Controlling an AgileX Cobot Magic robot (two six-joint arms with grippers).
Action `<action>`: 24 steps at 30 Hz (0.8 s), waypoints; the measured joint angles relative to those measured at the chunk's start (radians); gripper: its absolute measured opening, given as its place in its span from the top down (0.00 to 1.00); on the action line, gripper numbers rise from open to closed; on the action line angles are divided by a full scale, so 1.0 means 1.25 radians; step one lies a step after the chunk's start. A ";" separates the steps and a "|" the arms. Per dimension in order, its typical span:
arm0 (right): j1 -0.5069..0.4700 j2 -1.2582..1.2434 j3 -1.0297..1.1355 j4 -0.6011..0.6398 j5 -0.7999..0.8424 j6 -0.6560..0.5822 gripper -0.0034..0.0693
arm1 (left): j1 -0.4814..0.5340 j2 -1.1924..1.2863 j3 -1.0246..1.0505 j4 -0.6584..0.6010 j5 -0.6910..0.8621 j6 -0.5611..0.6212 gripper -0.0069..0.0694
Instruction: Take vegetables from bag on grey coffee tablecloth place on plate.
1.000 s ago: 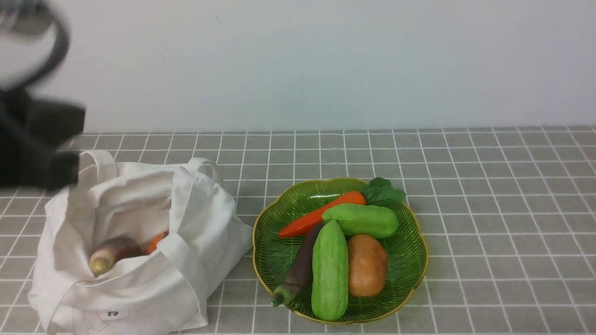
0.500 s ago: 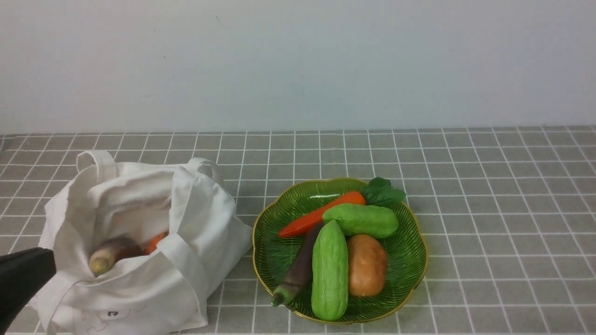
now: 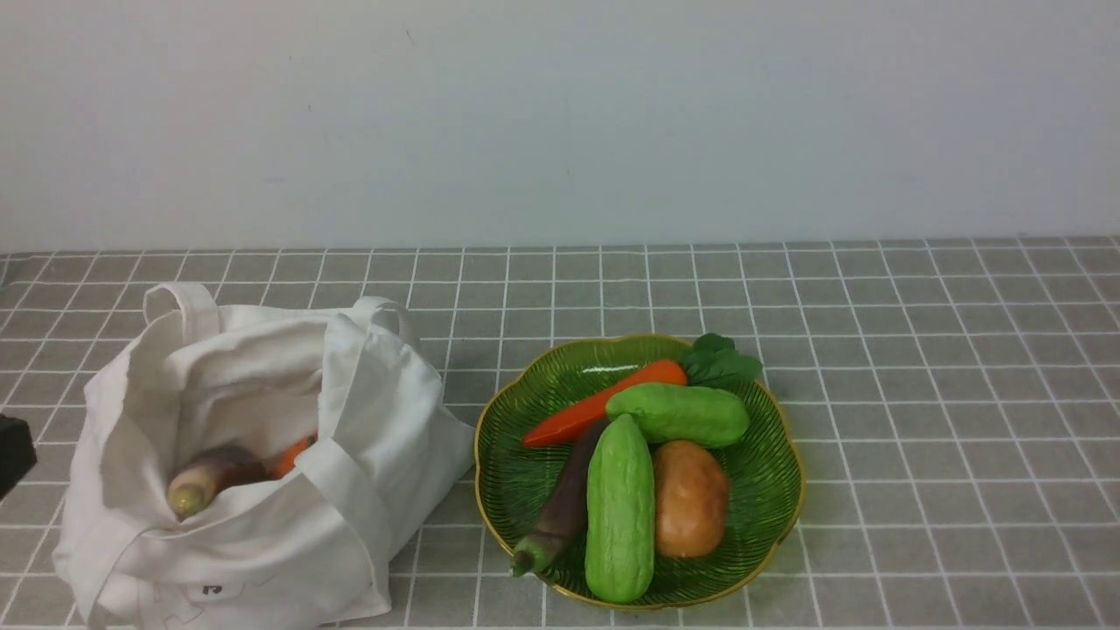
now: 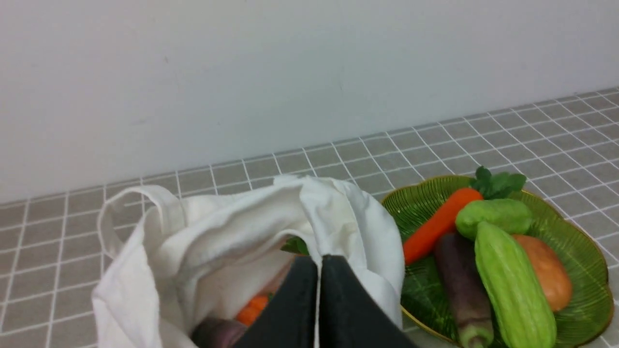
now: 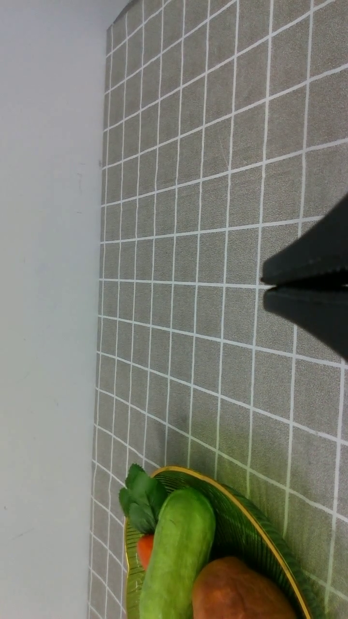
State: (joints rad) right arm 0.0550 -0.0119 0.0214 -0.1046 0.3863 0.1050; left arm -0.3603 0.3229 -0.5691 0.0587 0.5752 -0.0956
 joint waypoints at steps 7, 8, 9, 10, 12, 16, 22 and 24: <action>0.000 0.000 0.000 0.000 0.000 0.000 0.98 | 0.034 -0.103 0.057 -0.026 -0.004 0.056 0.92; 0.000 0.000 0.000 0.000 0.000 0.000 0.98 | 0.085 -0.168 0.121 -0.074 -0.011 0.109 0.92; 0.000 0.000 0.000 0.000 0.000 0.000 0.98 | 0.096 -0.173 0.127 -0.085 -0.015 0.114 0.92; 0.000 0.000 0.000 0.000 0.000 0.000 0.98 | 0.117 -0.196 0.156 -0.106 -0.023 0.139 0.92; 0.000 0.000 0.000 0.000 0.000 0.000 0.98 | 0.174 -0.248 0.240 -0.148 -0.051 0.202 0.92; 0.000 0.000 0.000 0.001 0.000 0.000 0.98 | 0.236 -0.267 0.375 -0.162 -0.077 0.250 0.92; 0.000 0.000 0.000 0.001 0.000 0.000 0.98 | 0.245 -0.267 0.471 -0.142 -0.121 0.256 0.92; 0.000 0.000 0.000 0.001 0.000 0.000 0.98 | 0.245 -0.267 0.474 -0.141 -0.140 0.256 0.92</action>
State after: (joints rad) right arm 0.0550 -0.0119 0.0214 -0.1037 0.3863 0.1050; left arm -0.0542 -0.0111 0.0238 -0.1170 0.3996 0.2244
